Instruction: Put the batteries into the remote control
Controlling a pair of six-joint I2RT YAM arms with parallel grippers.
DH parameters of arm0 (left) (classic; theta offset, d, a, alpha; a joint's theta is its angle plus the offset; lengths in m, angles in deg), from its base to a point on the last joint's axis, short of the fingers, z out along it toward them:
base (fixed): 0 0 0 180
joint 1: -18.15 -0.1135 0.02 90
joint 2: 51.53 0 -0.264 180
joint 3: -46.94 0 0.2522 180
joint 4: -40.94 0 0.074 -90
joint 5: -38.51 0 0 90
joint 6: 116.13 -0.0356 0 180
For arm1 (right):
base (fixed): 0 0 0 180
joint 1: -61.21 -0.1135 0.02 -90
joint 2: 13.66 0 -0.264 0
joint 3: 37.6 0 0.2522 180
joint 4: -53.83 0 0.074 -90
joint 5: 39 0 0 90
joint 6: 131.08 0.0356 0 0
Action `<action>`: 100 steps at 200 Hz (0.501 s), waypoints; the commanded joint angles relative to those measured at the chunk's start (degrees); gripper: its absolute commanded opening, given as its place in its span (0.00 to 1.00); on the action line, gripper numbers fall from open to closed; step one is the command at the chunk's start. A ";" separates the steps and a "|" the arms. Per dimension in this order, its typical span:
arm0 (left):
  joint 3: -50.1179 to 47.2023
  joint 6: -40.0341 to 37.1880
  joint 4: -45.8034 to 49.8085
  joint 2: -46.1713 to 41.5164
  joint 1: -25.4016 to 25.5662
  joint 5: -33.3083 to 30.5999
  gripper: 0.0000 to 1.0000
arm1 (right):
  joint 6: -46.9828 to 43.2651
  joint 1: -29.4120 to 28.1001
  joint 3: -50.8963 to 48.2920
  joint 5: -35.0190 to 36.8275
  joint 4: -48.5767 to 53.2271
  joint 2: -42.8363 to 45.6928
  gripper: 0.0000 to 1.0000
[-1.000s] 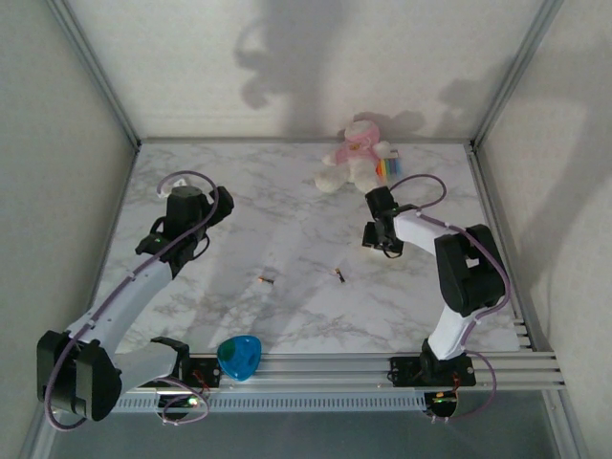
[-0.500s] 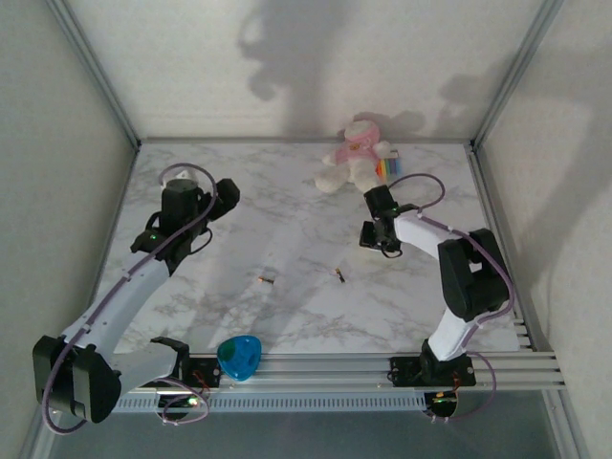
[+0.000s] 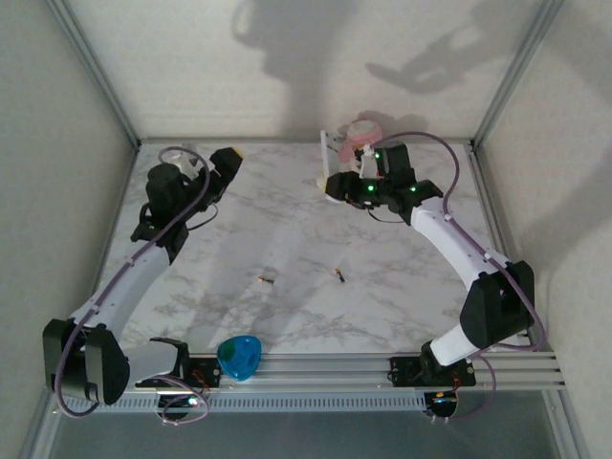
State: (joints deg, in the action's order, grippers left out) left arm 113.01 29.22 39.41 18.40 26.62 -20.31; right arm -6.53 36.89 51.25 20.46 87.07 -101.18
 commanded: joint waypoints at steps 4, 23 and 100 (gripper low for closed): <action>-0.37 9.06 -15.70 1.96 -0.24 8.83 1.00 | 8.49 -0.59 2.87 -10.91 -9.40 1.28 0.38; -0.37 14.70 -22.81 4.24 0.03 11.63 1.00 | 13.31 -1.21 4.19 -13.24 -14.43 0.82 0.38; 3.36 24.25 -39.47 10.68 6.15 14.42 0.96 | 24.79 -8.02 11.21 -18.53 -27.87 -2.81 0.37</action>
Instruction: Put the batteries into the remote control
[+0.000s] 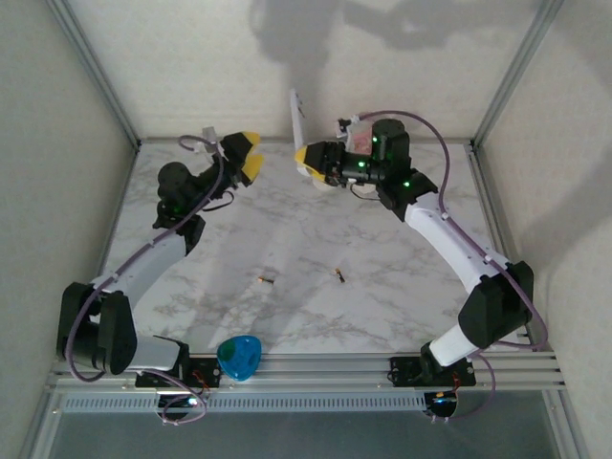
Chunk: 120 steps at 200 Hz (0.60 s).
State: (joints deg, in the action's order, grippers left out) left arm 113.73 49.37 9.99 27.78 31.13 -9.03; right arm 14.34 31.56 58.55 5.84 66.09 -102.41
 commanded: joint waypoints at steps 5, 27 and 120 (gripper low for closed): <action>2.69 4.53 -11.21 1.54 1.87 3.23 0.95 | 4.31 -3.11 4.17 -4.10 -7.46 -1.83 0.37; 2.84 7.55 -17.83 2.77 2.32 4.08 0.91 | 6.28 -4.47 4.33 -4.74 -10.68 -2.50 0.37; 5.38 6.77 -19.47 3.22 4.43 5.39 0.83 | 8.08 -7.31 1.34 -5.66 -12.98 -2.92 0.37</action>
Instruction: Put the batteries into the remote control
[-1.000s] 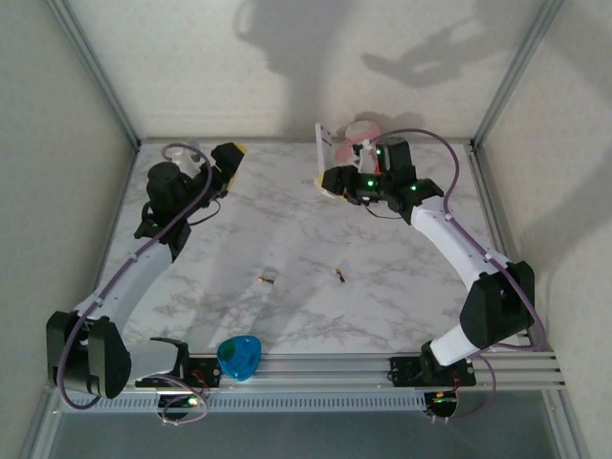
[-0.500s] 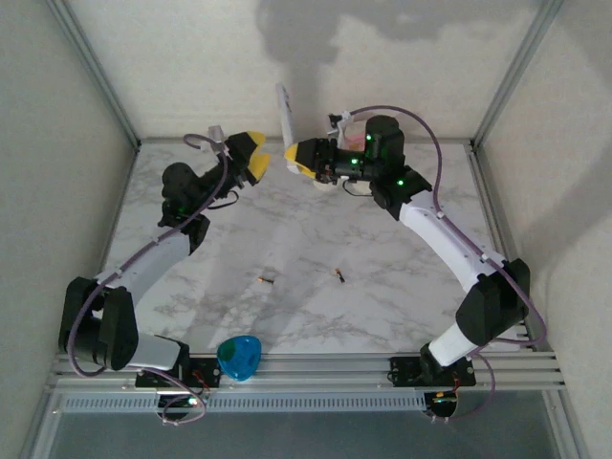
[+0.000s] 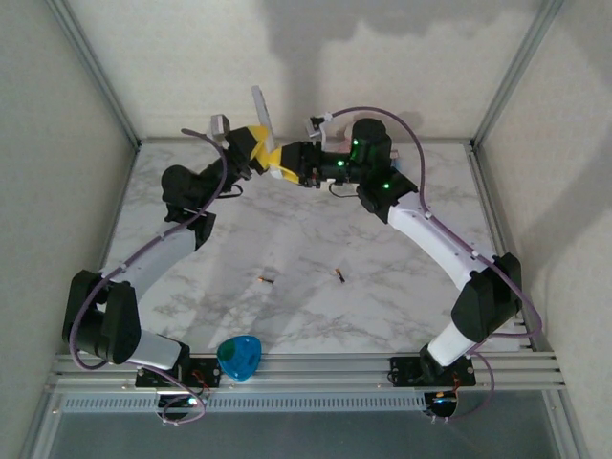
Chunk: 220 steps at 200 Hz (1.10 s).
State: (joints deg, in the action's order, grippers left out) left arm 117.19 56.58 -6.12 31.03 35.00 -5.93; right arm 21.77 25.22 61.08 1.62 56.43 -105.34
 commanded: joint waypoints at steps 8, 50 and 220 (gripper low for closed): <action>2.12 -0.86 -2.76 -0.20 0.56 2.41 0.83 | 0.78 -1.11 -1.63 -1.42 -3.58 0.03 0.37; 2.91 -3.36 1.13 -1.24 0.61 2.22 0.52 | -0.16 -1.20 -2.92 -0.89 -2.60 0.62 0.37; 9.17 -37.76 65.73 6.17 7.03 -25.63 0.42 | -21.48 10.02 -15.95 30.50 34.30 18.53 0.99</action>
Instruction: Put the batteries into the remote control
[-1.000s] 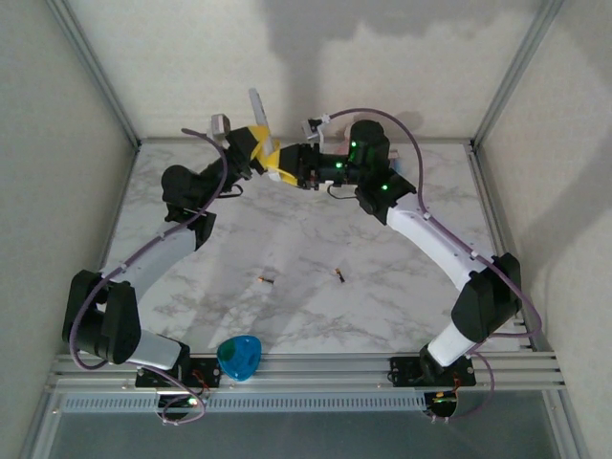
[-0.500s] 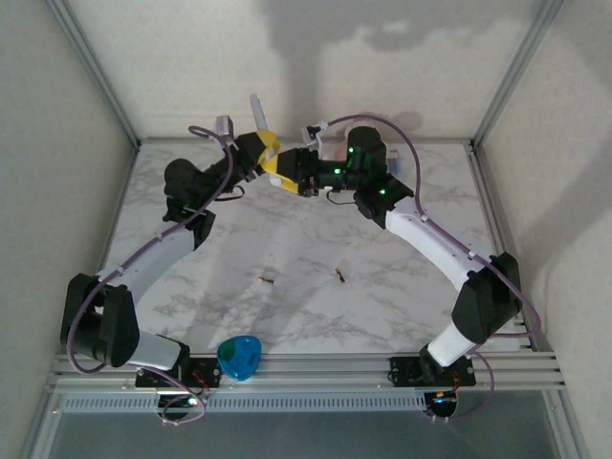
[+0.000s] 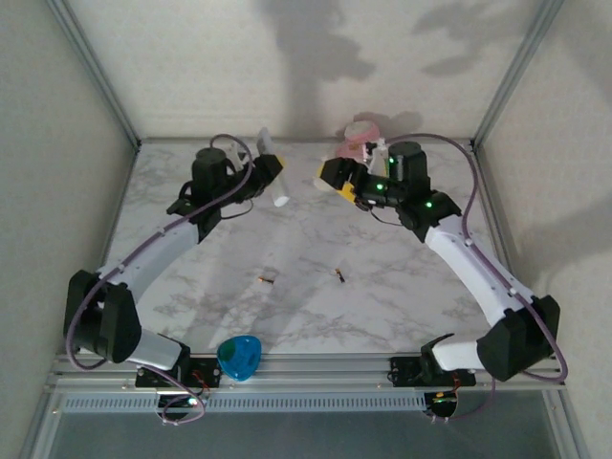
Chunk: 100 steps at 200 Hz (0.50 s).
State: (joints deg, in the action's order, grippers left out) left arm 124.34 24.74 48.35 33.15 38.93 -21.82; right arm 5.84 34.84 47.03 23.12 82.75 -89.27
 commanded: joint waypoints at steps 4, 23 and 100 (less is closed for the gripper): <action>2.50 -6.26 12.44 4.86 3.72 -11.23 0.43 | -5.76 0.47 -2.03 9.96 8.49 2.82 0.99; 5.21 -7.74 18.01 9.63 6.84 -17.80 0.44 | -6.34 0.45 -3.08 13.15 9.41 4.80 0.99; 19.94 -8.39 36.21 29.61 14.69 -35.80 0.44 | -10.06 0.45 -5.10 16.19 10.33 7.77 0.99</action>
State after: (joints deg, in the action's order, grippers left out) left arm 138.85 17.50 76.30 58.27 52.37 -49.23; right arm -1.66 35.15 43.22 37.83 92.17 -82.56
